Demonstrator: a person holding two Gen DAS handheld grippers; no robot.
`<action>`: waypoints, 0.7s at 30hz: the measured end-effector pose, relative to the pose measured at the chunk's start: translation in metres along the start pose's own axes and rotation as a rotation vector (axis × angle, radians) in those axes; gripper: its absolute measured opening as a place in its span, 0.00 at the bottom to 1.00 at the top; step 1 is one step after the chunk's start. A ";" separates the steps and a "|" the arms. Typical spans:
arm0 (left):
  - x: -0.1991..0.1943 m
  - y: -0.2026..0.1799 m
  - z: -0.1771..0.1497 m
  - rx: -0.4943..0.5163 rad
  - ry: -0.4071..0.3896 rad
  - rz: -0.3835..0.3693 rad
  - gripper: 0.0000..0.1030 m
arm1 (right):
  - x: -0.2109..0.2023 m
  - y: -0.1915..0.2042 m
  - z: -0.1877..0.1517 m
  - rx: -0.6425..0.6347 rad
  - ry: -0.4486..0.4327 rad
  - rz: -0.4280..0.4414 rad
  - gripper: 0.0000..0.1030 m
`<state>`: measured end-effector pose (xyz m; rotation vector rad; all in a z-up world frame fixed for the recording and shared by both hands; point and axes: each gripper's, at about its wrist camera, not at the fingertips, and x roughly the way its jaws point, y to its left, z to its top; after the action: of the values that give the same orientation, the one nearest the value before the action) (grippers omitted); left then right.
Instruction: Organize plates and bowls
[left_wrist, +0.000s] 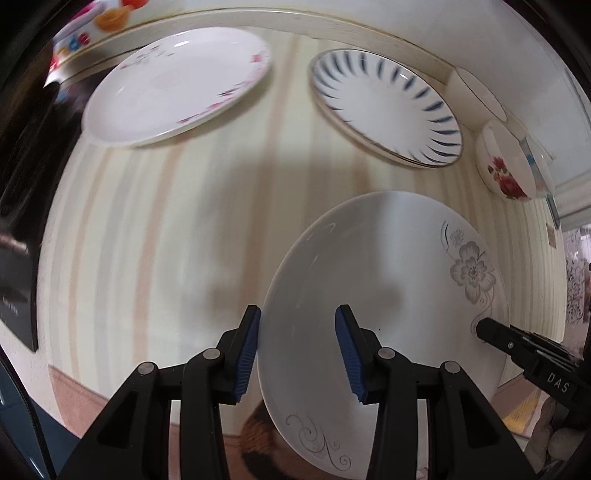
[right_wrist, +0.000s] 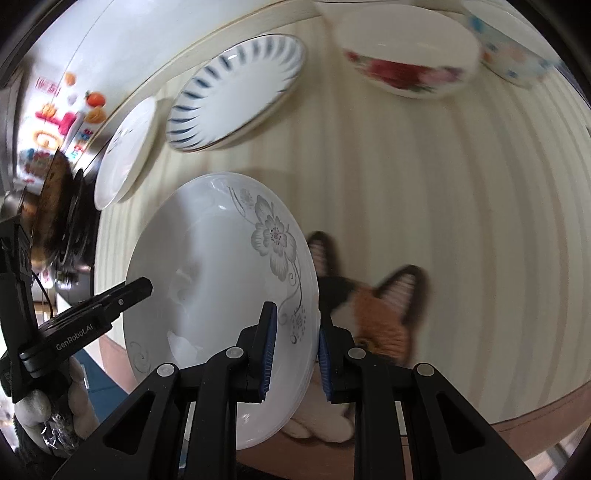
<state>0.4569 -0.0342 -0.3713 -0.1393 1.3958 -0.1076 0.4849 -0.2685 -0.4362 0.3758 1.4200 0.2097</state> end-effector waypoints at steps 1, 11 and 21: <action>0.001 -0.004 0.001 0.008 -0.001 0.000 0.37 | 0.000 -0.006 -0.002 0.006 -0.002 -0.003 0.22; 0.009 -0.025 0.008 0.076 0.006 0.018 0.37 | 0.002 -0.040 -0.014 0.078 -0.012 -0.004 0.22; -0.037 -0.006 0.022 0.080 -0.101 0.055 0.38 | -0.019 -0.052 -0.013 0.153 -0.012 0.035 0.33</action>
<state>0.4719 -0.0334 -0.3307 -0.0393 1.2914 -0.1088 0.4652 -0.3214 -0.4400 0.5268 1.4227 0.1275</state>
